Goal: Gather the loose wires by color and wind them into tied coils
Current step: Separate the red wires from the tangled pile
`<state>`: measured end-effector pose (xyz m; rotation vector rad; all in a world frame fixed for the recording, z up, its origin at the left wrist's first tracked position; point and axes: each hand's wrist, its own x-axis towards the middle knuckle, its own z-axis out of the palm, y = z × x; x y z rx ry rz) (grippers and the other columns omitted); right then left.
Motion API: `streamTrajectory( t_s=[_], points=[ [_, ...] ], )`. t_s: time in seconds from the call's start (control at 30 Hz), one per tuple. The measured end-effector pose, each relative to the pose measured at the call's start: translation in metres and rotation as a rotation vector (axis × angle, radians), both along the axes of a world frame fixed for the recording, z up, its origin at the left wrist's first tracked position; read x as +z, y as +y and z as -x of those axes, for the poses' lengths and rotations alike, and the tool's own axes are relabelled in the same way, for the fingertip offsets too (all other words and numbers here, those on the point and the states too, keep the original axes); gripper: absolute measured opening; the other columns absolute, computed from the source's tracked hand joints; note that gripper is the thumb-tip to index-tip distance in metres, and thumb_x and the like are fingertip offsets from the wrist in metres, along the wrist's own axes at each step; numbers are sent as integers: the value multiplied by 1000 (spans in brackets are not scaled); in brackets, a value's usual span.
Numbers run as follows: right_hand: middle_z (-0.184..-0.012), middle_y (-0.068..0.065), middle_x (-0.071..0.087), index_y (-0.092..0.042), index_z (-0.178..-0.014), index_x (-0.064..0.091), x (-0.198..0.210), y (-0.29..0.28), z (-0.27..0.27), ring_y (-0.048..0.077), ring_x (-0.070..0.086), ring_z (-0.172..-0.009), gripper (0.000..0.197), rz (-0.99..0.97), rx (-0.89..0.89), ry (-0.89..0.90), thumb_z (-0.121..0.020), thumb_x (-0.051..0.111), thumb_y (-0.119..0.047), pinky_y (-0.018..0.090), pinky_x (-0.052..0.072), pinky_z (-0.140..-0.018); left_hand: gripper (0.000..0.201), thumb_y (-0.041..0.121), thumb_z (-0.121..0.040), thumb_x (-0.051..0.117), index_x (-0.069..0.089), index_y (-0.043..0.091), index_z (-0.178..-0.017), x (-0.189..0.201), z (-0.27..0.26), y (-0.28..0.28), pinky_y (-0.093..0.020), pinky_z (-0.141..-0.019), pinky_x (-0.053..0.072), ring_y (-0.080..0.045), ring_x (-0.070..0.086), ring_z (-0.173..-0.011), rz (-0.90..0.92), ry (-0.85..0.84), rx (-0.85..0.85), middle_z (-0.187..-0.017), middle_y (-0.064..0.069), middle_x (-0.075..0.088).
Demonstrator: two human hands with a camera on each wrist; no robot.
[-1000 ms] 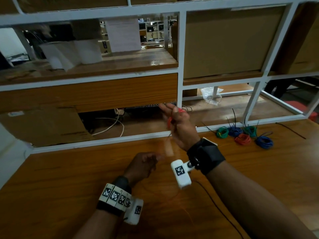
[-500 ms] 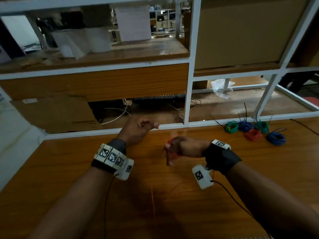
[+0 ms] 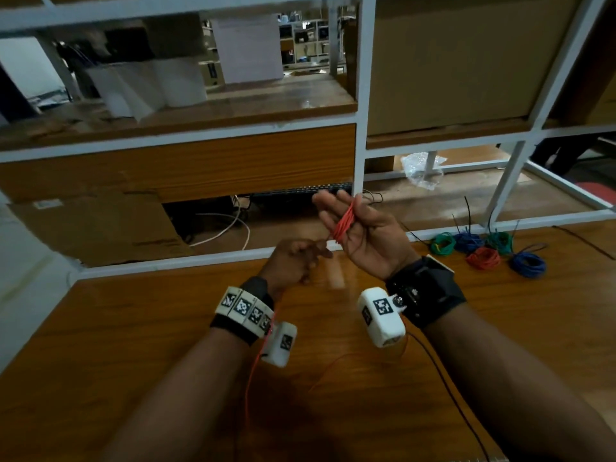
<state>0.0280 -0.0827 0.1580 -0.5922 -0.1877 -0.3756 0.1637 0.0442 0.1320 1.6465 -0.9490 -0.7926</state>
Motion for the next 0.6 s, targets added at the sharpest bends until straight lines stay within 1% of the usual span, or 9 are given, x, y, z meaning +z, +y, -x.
streamTrajectory(
  t_s=[0.1, 0.13, 0.23, 0.3, 0.37, 0.43, 0.5, 0.53, 0.6],
  points=[
    [-135, 16, 68, -1, -130, 54, -5, -16, -7, 24, 61, -132, 39, 112, -264, 111, -112, 32, -27, 35, 47, -113, 22, 23, -102, 55, 75, 20, -93, -13, 18, 3, -25, -51, 46, -9, 47, -53, -16, 91, -14, -62, 2, 52],
    [-132, 11, 70, -5, -130, 55, -6, -19, -7, 21, 62, -130, 39, 243, -382, 206, -113, 30, -29, 32, 49, -110, 20, 25, -101, 57, 76, 21, -96, -19, 21, 6, -27, -53, 48, -8, 49, -56, -36, 121, -8, -63, 2, 54],
    [-122, 0, 75, -8, -124, 63, -17, -21, -2, 11, 67, -113, 39, 705, -760, 500, -114, 35, -33, 24, 54, -83, 18, 29, -99, 61, 75, 19, -103, -32, 24, 18, -33, -62, 54, -12, 58, -65, -128, 181, -9, -70, 1, 61],
    [-118, -4, 75, -15, -119, 69, -21, -24, 2, 5, 68, -112, 37, 852, -982, 546, -113, 39, -35, 27, 57, -88, 22, 30, -100, 58, 73, 15, -104, -36, 22, 24, -32, -62, 57, -13, 59, -67, -152, 183, -7, -72, -2, 61],
    [-108, -5, 74, -19, -115, 70, -14, -30, 5, 3, 69, -100, 35, 723, -1094, 559, -113, 38, -35, 24, 58, -84, 27, 33, -102, 53, 73, 15, -103, -37, 20, 29, -29, -56, 54, -14, 55, -62, -112, 169, 69, -66, -1, 57],
    [-100, 0, 75, -12, -121, 67, 1, -44, 4, 5, 68, -82, 31, 219, -984, 474, -113, 38, -22, 19, 55, -64, 31, 40, -103, 49, 73, 19, -102, -43, 18, 33, -26, -47, 42, -14, 44, -54, -49, 175, 158, -60, 1, 49],
    [-116, 8, 75, -5, -135, 58, 15, -62, 8, 11, 71, -97, 30, -201, -866, 333, -111, 42, -12, 21, 58, -79, 33, 45, -102, 47, 74, 26, -101, -50, 22, 34, -23, -45, 29, -12, 34, -48, -32, 158, 146, -58, 1, 43],
    [-123, 11, 73, -3, -139, 56, 20, -70, 9, 16, 71, -109, 32, -275, -856, 320, -110, 43, -11, 23, 57, -89, 33, 46, -102, 45, 74, 30, -100, -53, 26, 35, -23, -45, 26, -11, 31, -45, -41, 123, 120, -56, 1, 42],
    [-128, 19, 71, -1, -136, 59, 16, -81, 5, 27, 68, -118, 33, -130, -967, 489, -108, 47, -13, 21, 54, -83, 34, 48, -102, 45, 75, 32, -101, -55, 34, 35, -23, -44, 25, -10, 30, -42, -52, 68, 83, -52, 4, 41]
  ],
)
